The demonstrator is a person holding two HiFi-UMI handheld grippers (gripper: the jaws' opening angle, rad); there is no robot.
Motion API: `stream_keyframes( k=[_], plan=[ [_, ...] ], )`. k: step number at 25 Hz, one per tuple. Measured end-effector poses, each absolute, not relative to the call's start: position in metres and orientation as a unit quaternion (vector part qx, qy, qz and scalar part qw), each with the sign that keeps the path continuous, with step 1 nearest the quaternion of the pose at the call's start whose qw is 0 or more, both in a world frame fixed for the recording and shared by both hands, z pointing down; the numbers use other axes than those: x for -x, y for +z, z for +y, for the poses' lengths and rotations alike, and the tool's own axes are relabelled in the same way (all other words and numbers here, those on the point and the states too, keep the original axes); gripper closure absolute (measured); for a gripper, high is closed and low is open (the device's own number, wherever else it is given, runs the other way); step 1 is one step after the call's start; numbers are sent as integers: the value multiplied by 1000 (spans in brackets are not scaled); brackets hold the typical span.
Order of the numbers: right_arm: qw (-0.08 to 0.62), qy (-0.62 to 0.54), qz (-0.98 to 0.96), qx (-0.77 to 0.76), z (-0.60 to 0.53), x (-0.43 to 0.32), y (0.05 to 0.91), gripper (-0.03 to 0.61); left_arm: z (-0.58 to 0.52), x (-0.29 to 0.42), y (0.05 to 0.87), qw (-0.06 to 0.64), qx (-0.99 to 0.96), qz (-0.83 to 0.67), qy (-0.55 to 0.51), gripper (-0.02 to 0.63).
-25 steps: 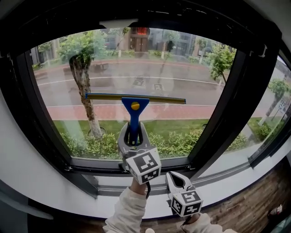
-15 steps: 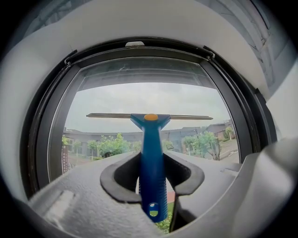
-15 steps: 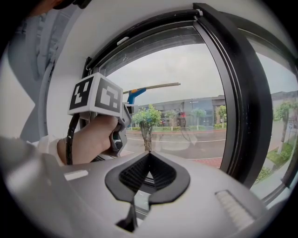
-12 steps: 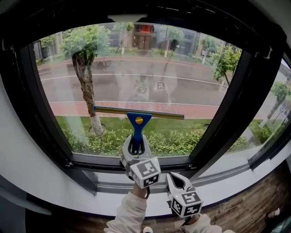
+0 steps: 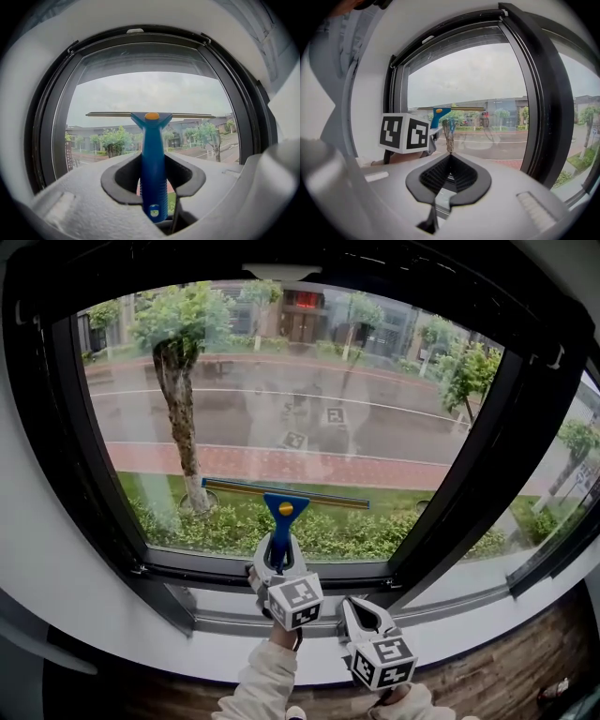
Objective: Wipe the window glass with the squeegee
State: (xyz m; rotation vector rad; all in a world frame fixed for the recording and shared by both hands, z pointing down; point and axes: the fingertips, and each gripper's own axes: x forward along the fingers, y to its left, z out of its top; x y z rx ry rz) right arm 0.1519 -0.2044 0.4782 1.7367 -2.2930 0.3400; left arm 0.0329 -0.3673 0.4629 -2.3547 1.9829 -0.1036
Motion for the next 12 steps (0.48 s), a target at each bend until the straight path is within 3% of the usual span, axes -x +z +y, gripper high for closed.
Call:
stream_keyframes(
  k=[12],
  plan=[
    [136, 117, -791, -584, -195, -146, 486, 574, -363, -36, 522, 6, 767, 637, -72, 469]
  ],
)
